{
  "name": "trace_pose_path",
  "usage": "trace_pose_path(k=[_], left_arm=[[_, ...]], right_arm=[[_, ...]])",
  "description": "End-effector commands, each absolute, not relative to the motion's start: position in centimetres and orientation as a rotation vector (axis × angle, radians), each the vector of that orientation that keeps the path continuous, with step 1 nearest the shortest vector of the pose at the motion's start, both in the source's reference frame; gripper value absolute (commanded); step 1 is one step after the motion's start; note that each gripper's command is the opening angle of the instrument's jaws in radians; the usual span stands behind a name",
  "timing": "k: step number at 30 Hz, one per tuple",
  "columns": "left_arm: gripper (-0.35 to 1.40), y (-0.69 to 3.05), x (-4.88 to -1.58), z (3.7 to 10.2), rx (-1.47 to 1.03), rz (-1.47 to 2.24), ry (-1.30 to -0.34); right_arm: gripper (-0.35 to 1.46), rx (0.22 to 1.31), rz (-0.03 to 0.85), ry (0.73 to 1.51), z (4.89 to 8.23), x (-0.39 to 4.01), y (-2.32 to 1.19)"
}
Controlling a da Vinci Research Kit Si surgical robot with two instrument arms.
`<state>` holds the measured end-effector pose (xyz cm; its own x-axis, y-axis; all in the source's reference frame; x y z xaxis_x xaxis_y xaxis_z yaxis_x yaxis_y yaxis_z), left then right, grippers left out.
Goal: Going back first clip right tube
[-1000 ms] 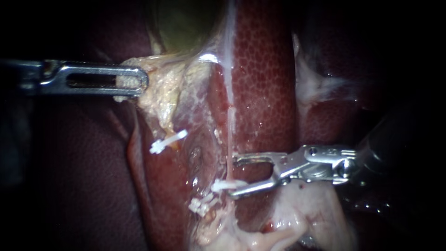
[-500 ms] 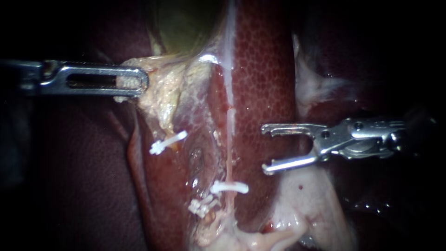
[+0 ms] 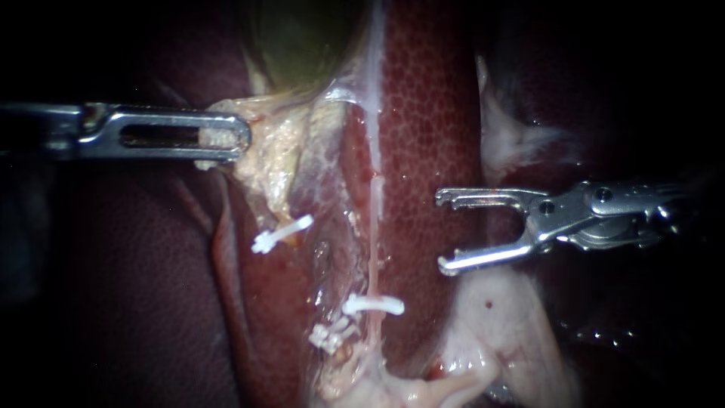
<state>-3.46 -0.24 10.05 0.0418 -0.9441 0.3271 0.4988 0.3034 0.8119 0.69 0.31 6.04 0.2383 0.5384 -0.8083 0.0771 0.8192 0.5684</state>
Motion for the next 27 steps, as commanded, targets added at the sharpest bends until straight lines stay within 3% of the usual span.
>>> trace_pose_path(k=[1, 17, 27], left_arm=[[-0.35, -0.26, -3.49, 10.11, 0.568, -1.194, -0.985], [-0.35, -0.36, -3.91, 10.57, 0.585, -1.153, -0.962], [-0.35, -0.39, -3.96, 10.6, 0.595, -1.153, -0.959]], right_arm=[[0.6, 0.564, 0.34, 1.308, 6.05, 0.69, 0.29], [0.6, 0.564, 0.339, 1.309, 6.02, 0.7, 0.27], [0.6, 0.565, 0.338, 1.309, 6.02, 0.7, 0.27]])
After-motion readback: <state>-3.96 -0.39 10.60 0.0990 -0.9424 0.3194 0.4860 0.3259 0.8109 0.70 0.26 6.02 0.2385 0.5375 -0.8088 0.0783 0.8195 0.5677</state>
